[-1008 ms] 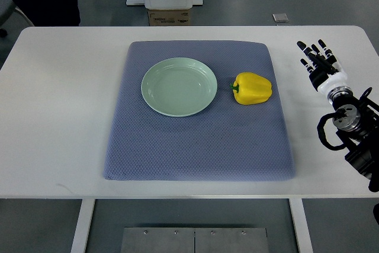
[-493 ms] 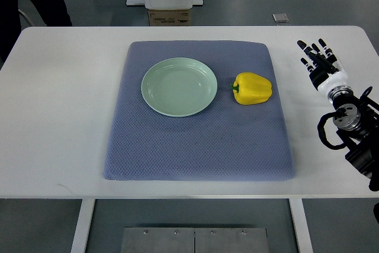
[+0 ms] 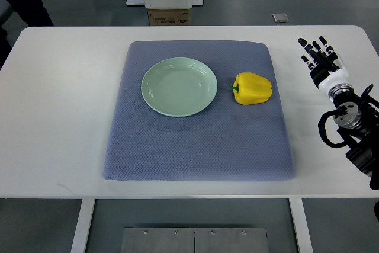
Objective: Place yellow pepper on plate with right hand
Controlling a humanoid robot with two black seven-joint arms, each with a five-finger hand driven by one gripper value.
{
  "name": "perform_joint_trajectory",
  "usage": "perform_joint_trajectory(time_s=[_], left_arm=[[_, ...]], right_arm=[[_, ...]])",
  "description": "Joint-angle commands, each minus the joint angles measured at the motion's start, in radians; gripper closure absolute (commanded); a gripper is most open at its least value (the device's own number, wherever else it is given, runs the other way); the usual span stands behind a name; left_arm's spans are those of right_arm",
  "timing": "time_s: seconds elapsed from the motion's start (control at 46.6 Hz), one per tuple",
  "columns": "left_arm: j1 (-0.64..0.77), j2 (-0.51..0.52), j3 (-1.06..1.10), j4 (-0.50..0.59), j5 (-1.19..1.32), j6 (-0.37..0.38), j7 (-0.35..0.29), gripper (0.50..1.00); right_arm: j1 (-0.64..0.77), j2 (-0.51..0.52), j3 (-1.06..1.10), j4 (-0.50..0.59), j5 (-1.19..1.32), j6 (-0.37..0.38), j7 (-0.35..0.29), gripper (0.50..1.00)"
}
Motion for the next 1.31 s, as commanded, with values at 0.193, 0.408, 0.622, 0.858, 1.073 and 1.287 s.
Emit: perform_joint_trajectory(time_s=[0.193,0.408,0.622,0.858,1.073,1.287], left_arm=[[0.000,0.000,-0.001,0.000,-0.001,0.000,-0.001,0.500],[0.000,0.000,-0.001,0.000,-0.001,0.000,-0.001,0.500],[0.000,0.000,0.001,0.000,-0.001,-0.002,0.001,0.500],[0.000,0.000,0.001,0.000,-0.001,-0.002,0.001,0.500],[0.000,0.000,0.001,0.000,0.001,-0.002,0.001,0.500],[0.000,0.000,0.001,0.000,-0.001,-0.002,0.001,0.500]], right_arm=[[0.020,-0.028,0.002,-0.002,0.000,-0.005,-0.001,0.500],[0.046,-0.049,0.005,-0.006,0.000,-0.014,-0.004,0.500],[0.047,-0.075,0.012,-0.008,0.002,-0.014,-0.001,0.500],[0.049,-0.104,0.000,-0.002,-0.002,0.008,0.004,0.500],[0.072,-0.127,-0.070,0.018,-0.003,0.048,0.004,0.500],[0.075,-0.227,-0.141,0.124,-0.003,0.049,0.002,0.500]])
